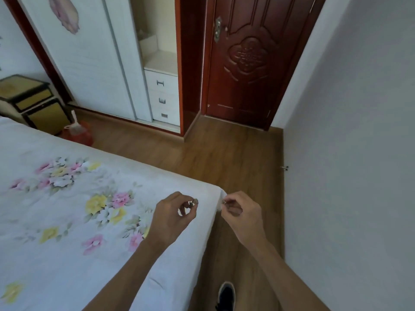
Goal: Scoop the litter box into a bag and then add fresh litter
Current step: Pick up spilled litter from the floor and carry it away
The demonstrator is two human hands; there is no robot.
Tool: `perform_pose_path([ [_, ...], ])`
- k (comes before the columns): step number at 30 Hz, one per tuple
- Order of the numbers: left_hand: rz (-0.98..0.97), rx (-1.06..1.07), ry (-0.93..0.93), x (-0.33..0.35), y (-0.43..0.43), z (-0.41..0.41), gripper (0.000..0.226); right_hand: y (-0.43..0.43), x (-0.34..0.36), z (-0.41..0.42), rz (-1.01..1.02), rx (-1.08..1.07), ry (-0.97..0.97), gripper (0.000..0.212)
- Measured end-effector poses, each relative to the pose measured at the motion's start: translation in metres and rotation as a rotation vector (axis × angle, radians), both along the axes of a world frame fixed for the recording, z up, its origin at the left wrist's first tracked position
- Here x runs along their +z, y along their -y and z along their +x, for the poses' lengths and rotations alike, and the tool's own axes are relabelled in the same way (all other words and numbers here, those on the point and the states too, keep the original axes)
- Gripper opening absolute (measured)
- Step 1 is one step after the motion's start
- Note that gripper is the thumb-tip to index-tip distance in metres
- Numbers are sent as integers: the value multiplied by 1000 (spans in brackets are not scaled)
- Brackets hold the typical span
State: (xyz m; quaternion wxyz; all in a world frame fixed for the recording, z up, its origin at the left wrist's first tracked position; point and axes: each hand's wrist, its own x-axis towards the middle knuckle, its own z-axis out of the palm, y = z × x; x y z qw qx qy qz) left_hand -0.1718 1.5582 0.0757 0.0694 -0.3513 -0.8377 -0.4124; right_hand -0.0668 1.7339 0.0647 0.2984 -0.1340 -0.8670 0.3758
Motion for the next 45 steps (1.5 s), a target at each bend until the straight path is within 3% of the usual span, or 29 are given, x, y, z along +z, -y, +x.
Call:
perform_pose_path([
  [18, 23, -29, -61, 10, -224, -101, 15, -230, -3, -99, -7, 8, -15, 16],
  [27, 5, -14, -93, 5, -297, -147, 15, -302, -6, -148, -52, 47, -15, 17],
  [45, 33, -14, 7, -13, -451, -308, 15, -466, 5, -322, -39, 139, 13, 15],
])
